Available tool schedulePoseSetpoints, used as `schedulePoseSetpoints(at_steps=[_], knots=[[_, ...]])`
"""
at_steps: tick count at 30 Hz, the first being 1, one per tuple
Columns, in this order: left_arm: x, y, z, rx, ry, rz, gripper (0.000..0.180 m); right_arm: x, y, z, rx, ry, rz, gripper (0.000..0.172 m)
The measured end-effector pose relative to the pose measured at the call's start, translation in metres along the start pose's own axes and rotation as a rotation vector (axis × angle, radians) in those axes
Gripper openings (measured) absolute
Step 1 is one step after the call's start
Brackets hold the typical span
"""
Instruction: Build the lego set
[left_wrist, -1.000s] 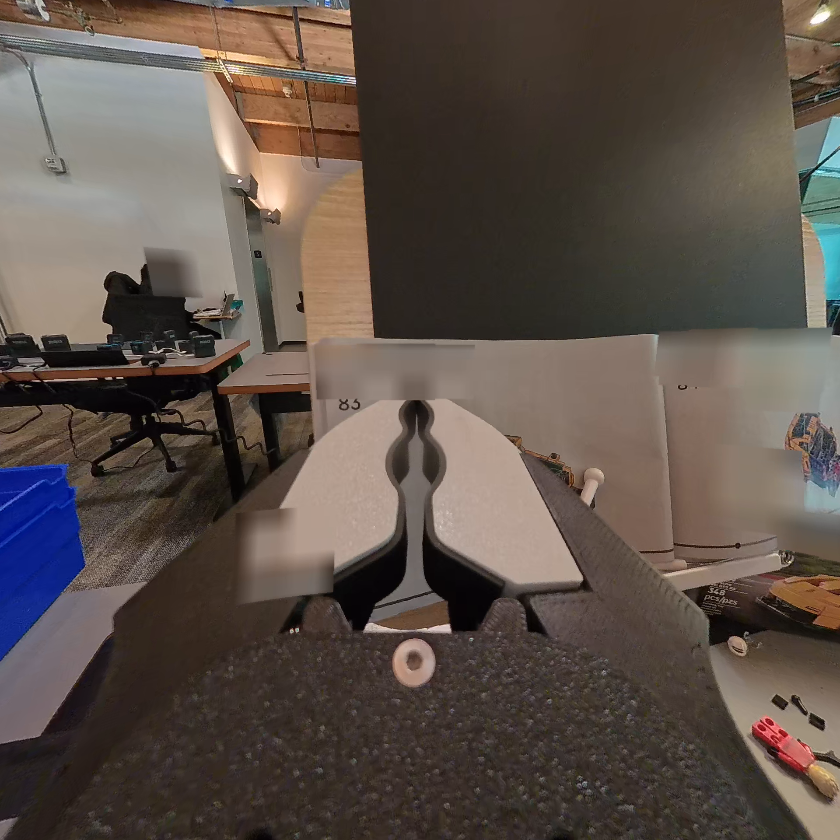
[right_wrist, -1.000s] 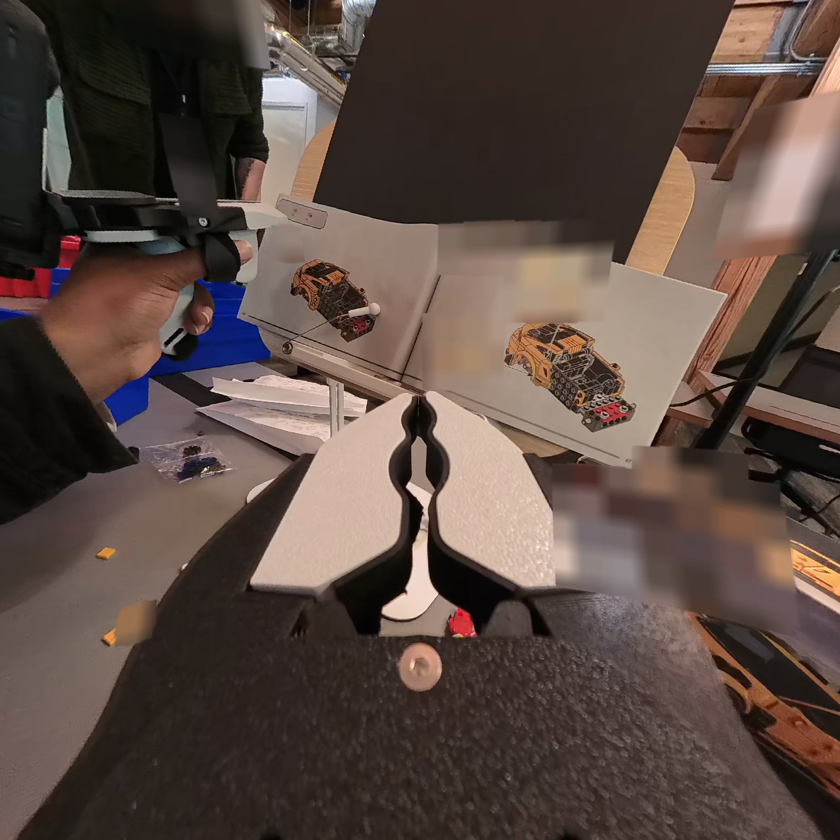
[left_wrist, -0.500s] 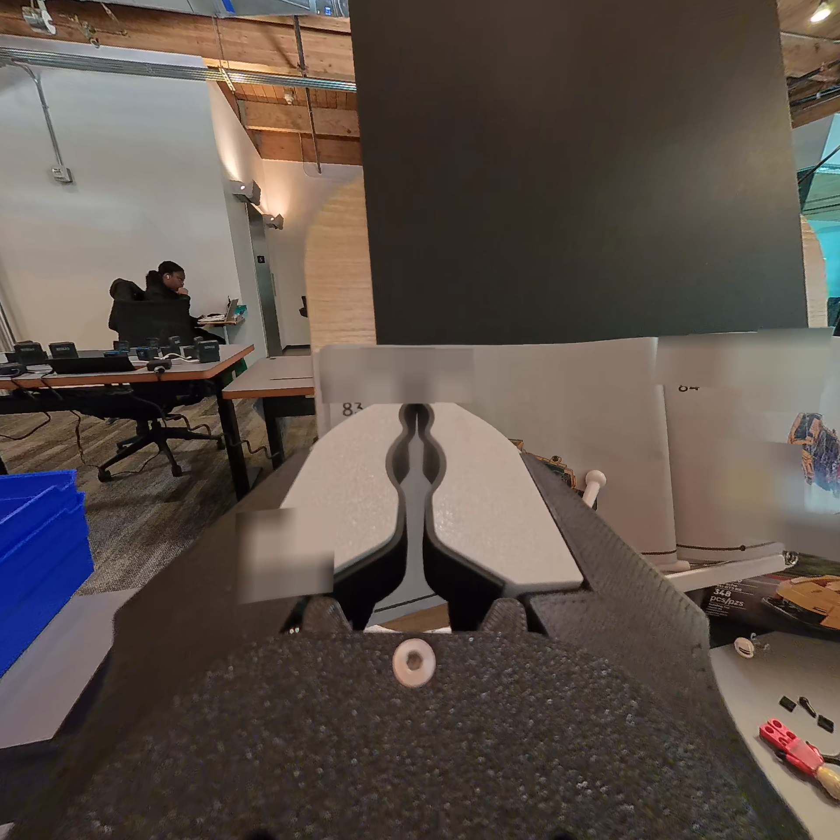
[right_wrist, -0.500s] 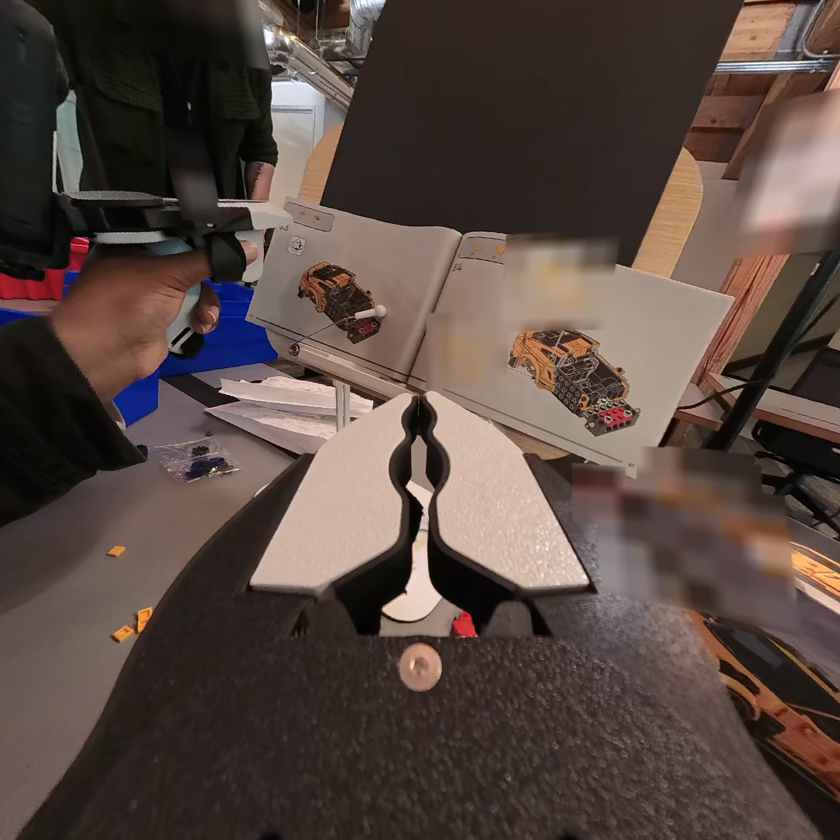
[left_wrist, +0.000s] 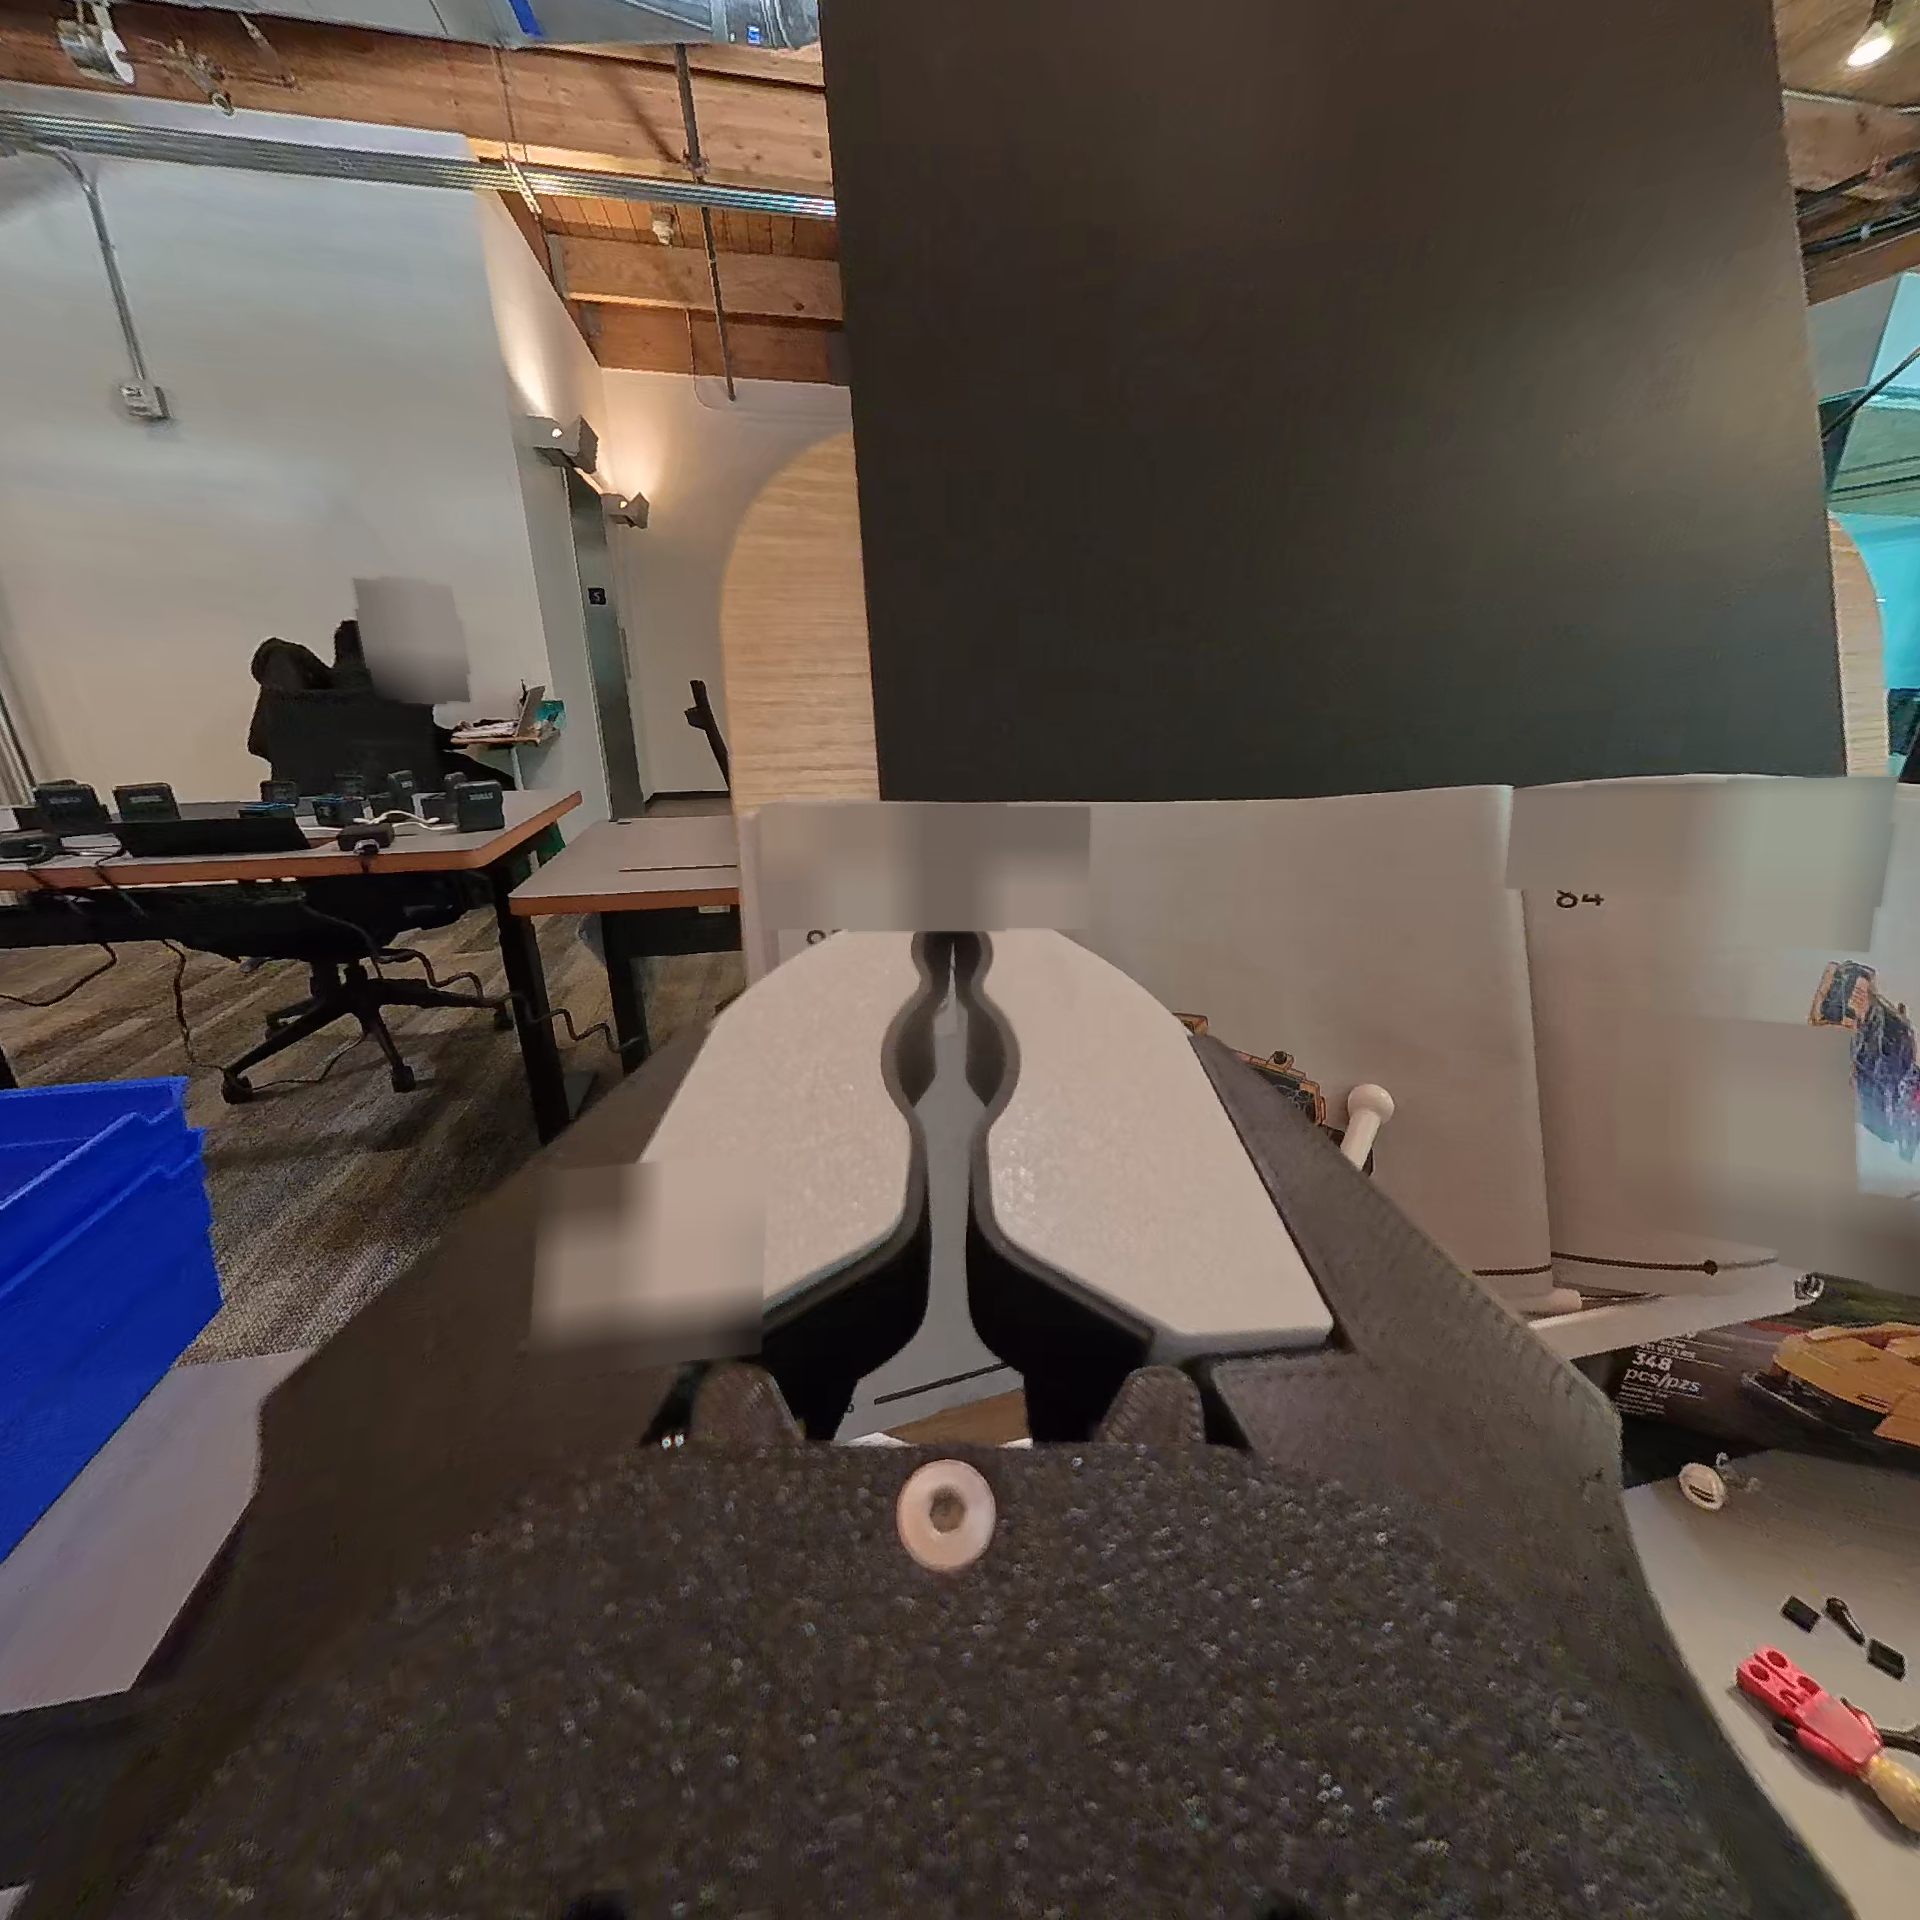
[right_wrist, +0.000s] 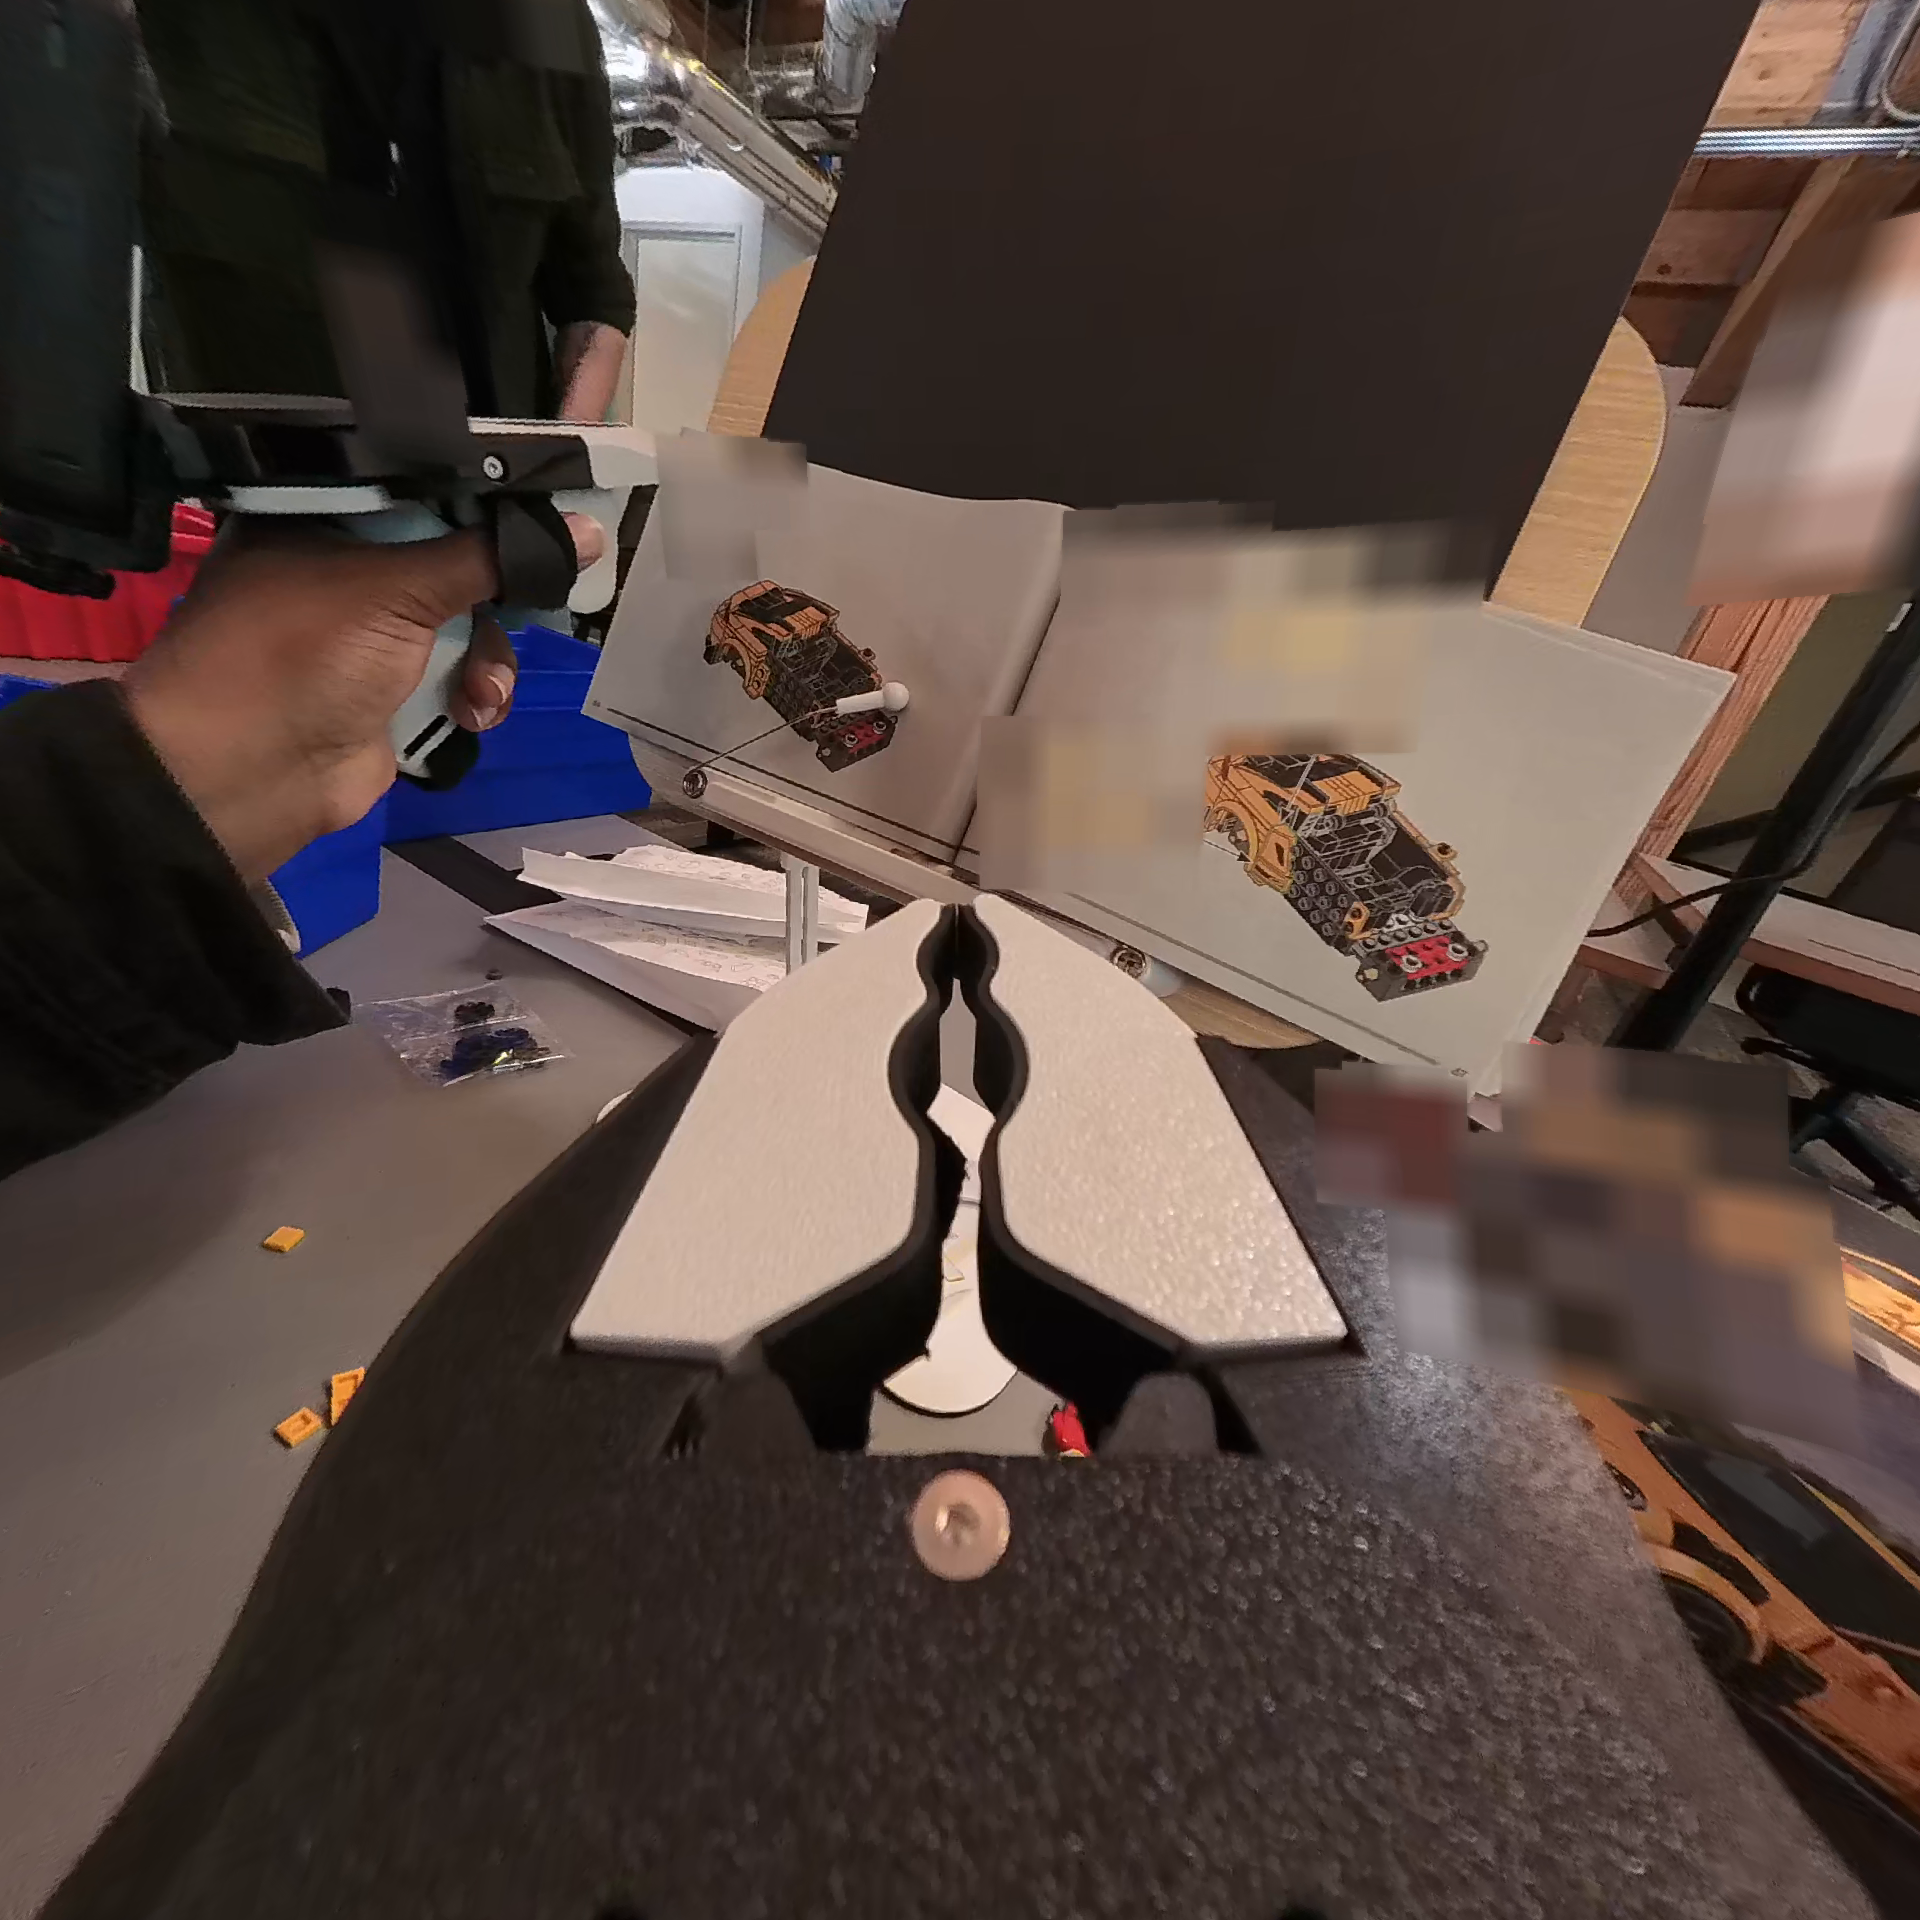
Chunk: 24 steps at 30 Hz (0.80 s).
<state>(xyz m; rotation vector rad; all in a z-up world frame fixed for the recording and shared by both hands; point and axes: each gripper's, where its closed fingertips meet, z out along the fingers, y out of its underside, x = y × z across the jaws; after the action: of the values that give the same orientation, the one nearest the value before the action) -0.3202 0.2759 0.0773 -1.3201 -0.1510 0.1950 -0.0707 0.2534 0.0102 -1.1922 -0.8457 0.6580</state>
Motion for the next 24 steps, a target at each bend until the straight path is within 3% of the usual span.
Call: schedulePoseSetpoints(at_steps=[11,16,24], knots=[[0.006,0.004,0.002,-0.003,0.012,0.003,0.000,0.000,-0.004,-0.002,0.008,0.006,-0.022,0.000],[0.009,0.006,0.003,-0.008,0.024,0.002,0.000,-0.020,0.003,0.001,-0.049,-0.111,-0.022,0.002],[0.016,0.007,0.004,-0.014,0.056,0.004,0.000,-0.018,0.008,0.003,-0.056,-0.099,-0.023,0.004]])
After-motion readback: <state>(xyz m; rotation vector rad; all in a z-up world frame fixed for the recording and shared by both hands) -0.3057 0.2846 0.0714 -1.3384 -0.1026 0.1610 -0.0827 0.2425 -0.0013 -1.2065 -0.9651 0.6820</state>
